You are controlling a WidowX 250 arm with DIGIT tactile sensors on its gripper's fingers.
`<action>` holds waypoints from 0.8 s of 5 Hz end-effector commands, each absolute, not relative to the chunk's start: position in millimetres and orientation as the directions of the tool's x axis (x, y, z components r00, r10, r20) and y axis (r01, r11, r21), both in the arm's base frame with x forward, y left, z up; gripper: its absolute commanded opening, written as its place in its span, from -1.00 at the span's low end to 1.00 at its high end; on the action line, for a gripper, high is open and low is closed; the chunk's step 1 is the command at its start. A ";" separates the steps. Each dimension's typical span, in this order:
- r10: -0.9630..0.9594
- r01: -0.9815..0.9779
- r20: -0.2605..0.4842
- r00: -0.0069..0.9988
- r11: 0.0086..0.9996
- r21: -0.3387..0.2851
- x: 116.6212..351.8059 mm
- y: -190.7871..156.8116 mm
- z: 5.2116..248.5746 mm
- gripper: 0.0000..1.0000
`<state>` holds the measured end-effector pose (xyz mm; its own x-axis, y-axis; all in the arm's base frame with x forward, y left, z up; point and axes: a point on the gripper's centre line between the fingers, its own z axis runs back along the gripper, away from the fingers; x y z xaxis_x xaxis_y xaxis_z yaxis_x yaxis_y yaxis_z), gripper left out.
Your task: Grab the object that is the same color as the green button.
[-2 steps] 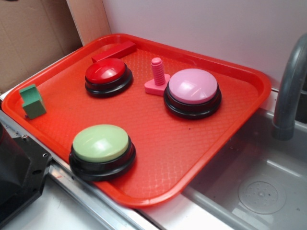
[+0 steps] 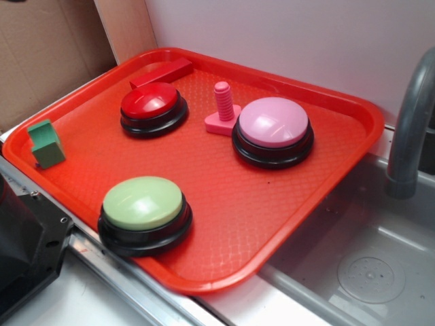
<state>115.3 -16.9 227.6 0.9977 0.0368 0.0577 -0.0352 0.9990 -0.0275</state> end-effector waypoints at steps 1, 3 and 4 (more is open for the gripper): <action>0.485 -0.480 -0.039 0.874 0.873 0.087 199.5 69.0 142.6 1.00; 0.811 -0.812 0.029 0.584 0.583 0.031 166.9 147.8 107.4 1.00; 0.847 -0.845 0.056 0.529 0.532 -0.062 142.0 164.9 94.1 1.00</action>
